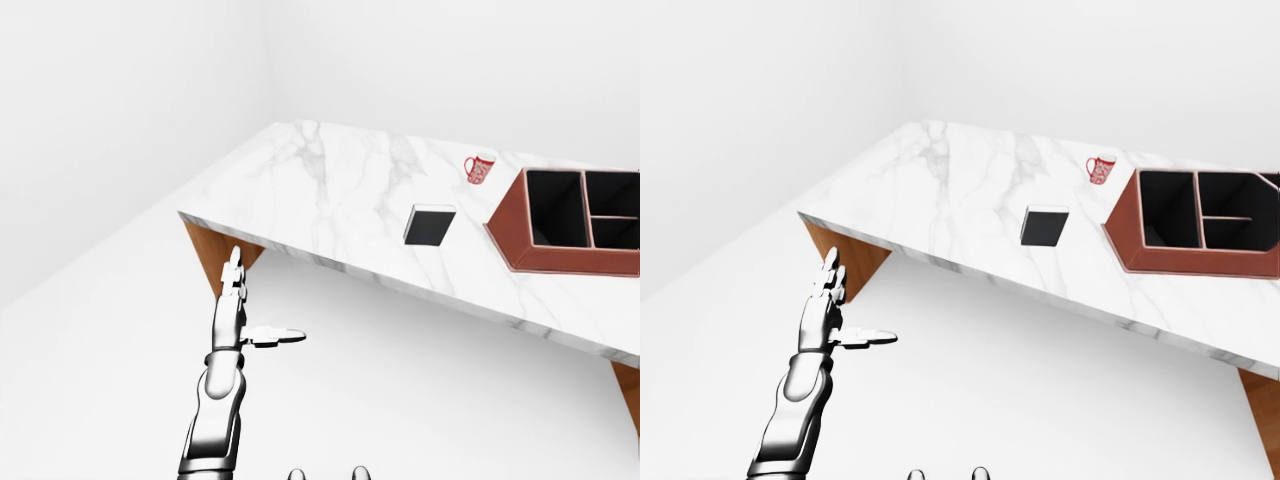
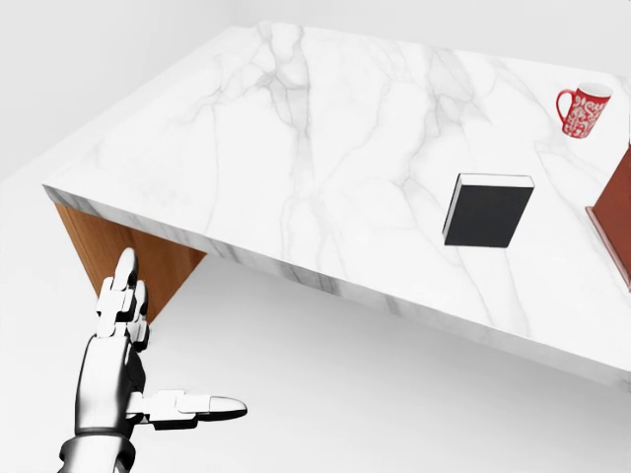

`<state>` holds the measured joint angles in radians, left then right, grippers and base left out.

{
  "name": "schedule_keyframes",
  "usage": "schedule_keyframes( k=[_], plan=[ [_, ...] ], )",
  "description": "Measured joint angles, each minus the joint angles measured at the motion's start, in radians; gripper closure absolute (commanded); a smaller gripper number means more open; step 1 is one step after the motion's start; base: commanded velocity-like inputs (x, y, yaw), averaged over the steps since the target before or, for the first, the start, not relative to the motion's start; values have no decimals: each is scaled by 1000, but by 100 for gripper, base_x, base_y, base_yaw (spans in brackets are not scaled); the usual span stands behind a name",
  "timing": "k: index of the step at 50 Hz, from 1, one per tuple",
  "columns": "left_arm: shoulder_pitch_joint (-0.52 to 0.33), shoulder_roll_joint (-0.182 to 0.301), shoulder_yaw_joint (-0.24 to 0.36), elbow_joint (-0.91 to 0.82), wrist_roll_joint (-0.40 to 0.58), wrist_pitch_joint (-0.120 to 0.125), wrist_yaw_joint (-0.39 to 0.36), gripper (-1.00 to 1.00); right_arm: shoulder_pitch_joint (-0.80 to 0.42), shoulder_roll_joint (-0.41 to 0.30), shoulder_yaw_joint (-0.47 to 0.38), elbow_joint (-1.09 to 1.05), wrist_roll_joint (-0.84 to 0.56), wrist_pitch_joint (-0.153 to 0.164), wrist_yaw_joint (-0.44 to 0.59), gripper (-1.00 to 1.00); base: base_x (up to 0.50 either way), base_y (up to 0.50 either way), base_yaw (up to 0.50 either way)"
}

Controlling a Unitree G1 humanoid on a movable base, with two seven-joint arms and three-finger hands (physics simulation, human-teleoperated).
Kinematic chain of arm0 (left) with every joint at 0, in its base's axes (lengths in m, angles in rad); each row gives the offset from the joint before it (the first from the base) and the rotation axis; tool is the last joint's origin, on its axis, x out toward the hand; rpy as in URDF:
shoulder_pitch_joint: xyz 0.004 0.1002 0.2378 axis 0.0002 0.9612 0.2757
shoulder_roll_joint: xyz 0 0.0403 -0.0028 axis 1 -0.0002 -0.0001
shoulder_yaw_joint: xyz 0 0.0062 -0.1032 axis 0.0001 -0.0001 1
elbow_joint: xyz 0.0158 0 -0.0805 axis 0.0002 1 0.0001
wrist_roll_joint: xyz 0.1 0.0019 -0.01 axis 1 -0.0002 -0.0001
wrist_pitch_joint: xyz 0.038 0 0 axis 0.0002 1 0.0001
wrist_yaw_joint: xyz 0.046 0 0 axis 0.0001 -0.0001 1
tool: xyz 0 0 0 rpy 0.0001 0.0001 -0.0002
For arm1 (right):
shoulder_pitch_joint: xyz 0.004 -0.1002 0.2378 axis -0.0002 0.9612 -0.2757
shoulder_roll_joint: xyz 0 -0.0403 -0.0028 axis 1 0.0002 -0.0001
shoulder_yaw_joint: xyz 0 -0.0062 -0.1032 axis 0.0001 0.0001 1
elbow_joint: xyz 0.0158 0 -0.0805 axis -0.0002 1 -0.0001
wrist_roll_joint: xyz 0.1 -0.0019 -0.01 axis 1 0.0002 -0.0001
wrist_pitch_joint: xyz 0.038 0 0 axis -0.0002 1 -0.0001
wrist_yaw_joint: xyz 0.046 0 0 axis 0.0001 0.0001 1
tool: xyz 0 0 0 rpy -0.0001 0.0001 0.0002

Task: Pick up the book and place it in the left compartment of the caddy.

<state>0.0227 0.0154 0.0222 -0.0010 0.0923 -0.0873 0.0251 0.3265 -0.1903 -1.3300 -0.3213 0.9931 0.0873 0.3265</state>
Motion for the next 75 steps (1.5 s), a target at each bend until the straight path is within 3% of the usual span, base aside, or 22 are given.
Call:
schedule_keyframes(
  k=[30,75],
  plan=[
    [2,0,-1,-5,4,0,1,-100,-10,-2,16,7,-37,0,-29,-100,0,-1,0],
    [-2,1,0,11,12,0,6,-100,-12,-1,26,15,-61,0,-34,-100,12,-27,0]
  ],
)
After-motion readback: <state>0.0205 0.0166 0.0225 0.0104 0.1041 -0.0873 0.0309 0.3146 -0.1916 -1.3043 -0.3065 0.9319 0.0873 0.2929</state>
